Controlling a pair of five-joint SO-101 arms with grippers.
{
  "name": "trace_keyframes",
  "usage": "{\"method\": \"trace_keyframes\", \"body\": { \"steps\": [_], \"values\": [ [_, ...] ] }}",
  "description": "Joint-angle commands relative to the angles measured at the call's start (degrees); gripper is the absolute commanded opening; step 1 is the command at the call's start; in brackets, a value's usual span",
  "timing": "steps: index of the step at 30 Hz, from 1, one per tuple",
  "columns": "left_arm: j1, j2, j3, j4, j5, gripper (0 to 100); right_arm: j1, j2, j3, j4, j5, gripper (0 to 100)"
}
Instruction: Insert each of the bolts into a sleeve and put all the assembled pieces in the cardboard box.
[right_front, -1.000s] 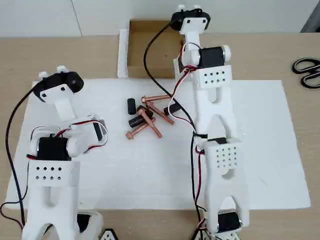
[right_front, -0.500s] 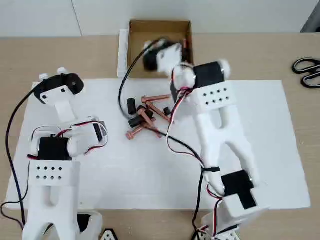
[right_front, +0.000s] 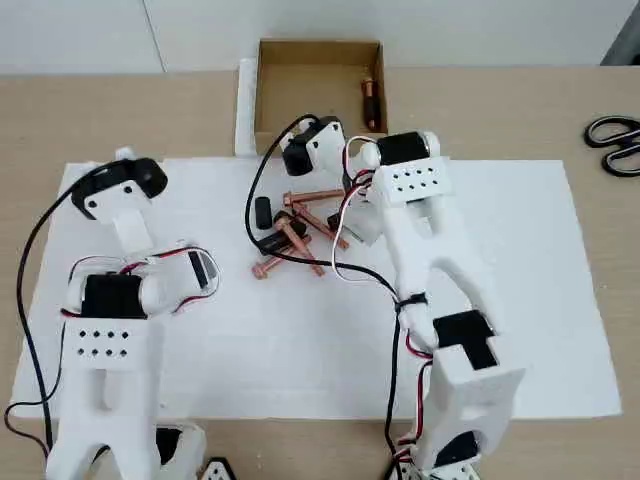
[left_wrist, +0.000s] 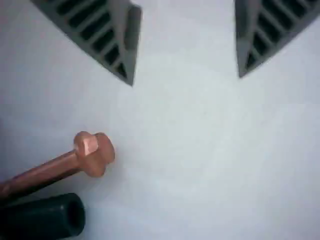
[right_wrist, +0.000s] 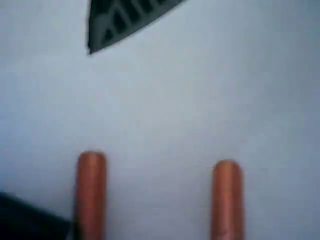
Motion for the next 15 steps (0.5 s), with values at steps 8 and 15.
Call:
{"method": "trace_keyframes", "body": {
  "steps": [8,15],
  "values": [
    [-0.3,-0.5,3.6,-0.2,0.4,13,-1.8,6.4,-1.2,-11.8,11.3,29.3],
    [-0.3,-0.5,3.6,-0.2,0.4,13,-4.1,9.6,-3.2,-12.3,14.2,29.4]
  ]
}}
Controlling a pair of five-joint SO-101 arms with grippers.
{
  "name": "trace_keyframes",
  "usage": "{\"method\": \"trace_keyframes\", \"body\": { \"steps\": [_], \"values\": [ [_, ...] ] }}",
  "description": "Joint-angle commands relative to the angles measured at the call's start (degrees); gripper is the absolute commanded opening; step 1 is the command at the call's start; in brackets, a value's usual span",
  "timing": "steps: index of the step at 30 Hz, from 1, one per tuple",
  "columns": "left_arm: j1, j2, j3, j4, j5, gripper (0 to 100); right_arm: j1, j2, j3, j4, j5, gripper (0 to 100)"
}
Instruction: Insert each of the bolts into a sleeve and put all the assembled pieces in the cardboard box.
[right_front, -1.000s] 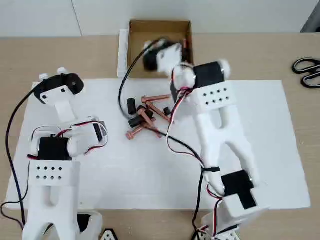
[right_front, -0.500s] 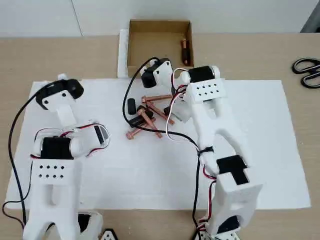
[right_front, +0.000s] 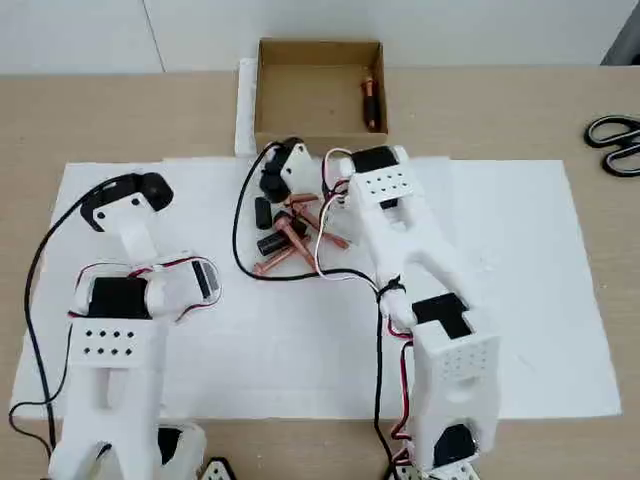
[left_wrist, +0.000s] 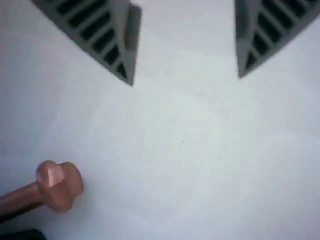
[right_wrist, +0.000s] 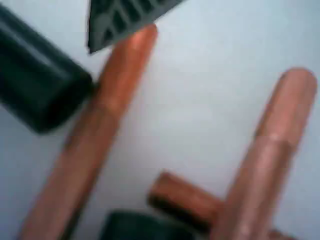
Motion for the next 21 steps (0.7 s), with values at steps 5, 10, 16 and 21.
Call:
{"method": "trace_keyframes", "body": {
  "steps": [5,10,16,21],
  "values": [
    [-0.2,-0.5,-0.3,-0.3,0.5,13,-1.0,2.1,-2.7,-2.8,1.1,29.4],
    [-0.2,-0.5,-0.3,-0.3,0.5,13,-1.1,4.5,-2.7,-3.3,1.1,29.2],
    [-0.2,-0.5,-0.3,-0.3,0.5,13,-1.8,6.5,-2.7,-3.3,1.1,29.2],
    [-0.2,-0.5,-0.3,-0.3,0.5,13,-2.7,6.7,-2.7,-3.1,1.1,29.2]
  ]
}}
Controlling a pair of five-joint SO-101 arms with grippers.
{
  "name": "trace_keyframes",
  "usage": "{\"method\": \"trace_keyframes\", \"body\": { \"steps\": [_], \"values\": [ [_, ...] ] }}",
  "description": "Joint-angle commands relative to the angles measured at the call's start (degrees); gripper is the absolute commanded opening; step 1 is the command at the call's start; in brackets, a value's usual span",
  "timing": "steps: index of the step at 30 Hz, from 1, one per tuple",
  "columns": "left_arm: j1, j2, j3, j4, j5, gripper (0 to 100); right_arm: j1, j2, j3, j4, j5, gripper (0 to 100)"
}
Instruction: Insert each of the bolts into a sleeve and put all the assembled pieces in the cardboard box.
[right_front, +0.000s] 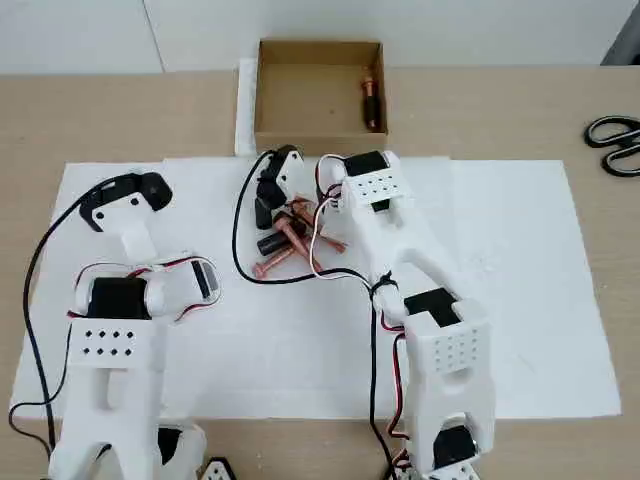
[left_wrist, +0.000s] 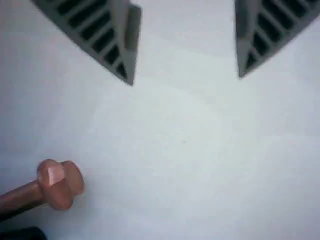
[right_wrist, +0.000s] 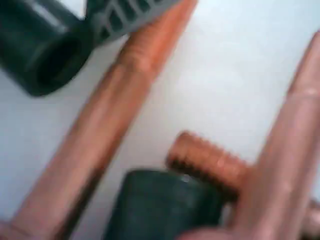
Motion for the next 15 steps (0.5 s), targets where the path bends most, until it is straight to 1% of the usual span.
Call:
{"method": "trace_keyframes", "body": {
  "steps": [1,9,15],
  "values": [
    [-0.2,-0.5,-0.3,-0.3,0.3,13,-2.0,0.5,-0.7,-0.3,0.3,29.2],
    [-0.2,-0.5,-0.3,-0.3,0.3,13,-2.4,0.6,-0.4,2.9,-0.2,29.1],
    [-0.2,-0.5,-0.3,-0.3,0.3,13,-2.2,0.6,-0.4,4.2,-1.0,23.8]
  ]
}}
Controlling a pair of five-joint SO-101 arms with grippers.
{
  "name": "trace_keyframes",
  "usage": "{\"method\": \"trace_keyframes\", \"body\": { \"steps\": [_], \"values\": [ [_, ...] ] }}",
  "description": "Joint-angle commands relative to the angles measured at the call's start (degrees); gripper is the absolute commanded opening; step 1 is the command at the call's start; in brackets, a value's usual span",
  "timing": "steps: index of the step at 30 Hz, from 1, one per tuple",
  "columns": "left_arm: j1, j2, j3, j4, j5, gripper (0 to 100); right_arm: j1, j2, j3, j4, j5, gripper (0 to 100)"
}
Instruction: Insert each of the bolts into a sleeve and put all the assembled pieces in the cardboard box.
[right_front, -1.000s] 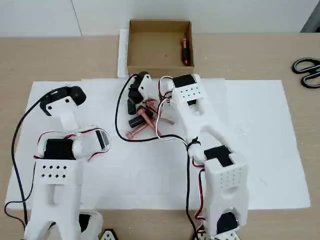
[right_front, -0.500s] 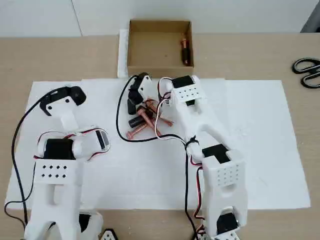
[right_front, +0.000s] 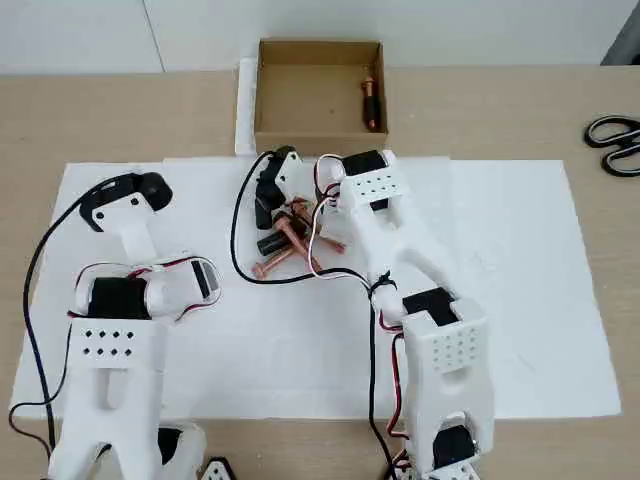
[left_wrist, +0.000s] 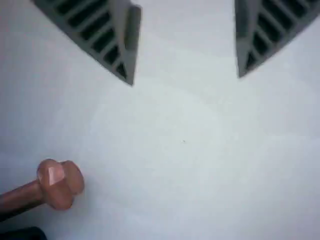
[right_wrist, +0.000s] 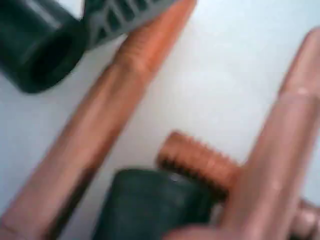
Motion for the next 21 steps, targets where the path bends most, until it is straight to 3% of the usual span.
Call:
{"method": "trace_keyframes", "body": {
  "steps": [1,21],
  "values": [
    [-0.1,-0.5,-0.3,-0.3,0.3,13,-1.9,0.3,0.4,2.5,-0.8,23.8],
    [-0.1,-0.5,-0.3,-0.2,0.3,13,1.5,0.0,0.4,4.4,-0.8,13.6]
  ]
}}
